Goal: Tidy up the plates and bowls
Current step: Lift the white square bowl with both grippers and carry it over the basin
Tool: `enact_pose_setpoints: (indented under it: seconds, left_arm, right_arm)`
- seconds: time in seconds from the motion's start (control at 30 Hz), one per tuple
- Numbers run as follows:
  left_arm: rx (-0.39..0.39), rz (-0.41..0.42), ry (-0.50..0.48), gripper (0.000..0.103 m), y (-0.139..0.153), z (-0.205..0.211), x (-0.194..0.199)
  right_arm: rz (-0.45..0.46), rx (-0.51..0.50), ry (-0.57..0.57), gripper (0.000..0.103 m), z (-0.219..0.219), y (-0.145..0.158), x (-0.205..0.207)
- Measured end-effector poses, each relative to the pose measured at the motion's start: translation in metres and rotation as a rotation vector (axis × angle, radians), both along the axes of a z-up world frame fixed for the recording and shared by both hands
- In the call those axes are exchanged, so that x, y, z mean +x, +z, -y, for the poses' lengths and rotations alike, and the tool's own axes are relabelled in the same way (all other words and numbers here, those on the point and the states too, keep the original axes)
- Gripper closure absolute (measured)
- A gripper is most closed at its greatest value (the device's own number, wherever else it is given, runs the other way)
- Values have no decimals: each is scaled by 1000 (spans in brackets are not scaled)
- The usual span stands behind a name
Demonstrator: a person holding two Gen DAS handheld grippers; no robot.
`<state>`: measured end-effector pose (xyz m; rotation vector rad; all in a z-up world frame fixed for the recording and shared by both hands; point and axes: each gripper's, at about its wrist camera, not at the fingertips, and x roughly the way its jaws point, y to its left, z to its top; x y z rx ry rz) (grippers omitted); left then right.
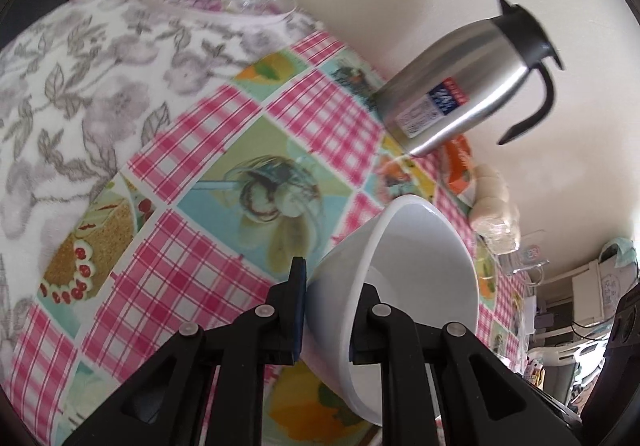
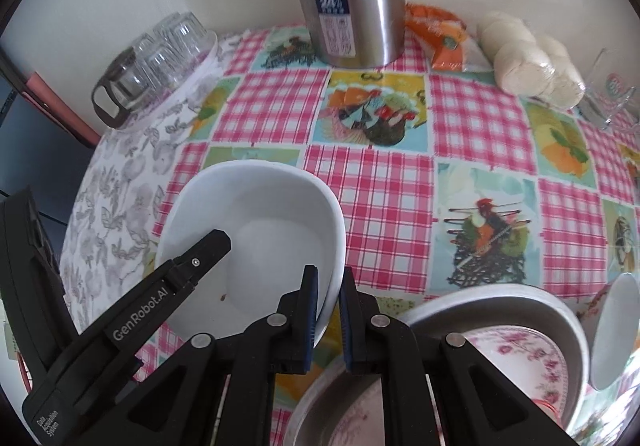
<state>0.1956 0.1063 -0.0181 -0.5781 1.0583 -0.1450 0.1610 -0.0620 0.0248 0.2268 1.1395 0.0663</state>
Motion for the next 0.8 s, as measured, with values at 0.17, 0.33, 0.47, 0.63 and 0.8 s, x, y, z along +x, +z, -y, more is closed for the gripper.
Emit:
enact_pose_setpoints:
  seconds: [0.17, 0.33, 0.47, 0.63, 0.8]
  left_arm:
    - [-20, 54, -36, 87, 23, 12, -10]
    - [-20, 106, -76, 87, 49, 26, -24]
    - [-20, 143, -95, 87, 67, 35, -36]
    - [-33, 170, -129, 87, 81, 49, -50]
    - [-16, 199, -176, 87, 94, 68, -66]
  right_arm:
    - [54, 17, -23, 92, 15, 23, -19]
    - [115, 37, -48, 92, 34, 45, -42]
    - [161, 64, -63, 92, 47, 59, -60]
    - [213, 86, -81, 92, 62, 73, -81]
    - [253, 101, -109, 91, 80, 81, -106]
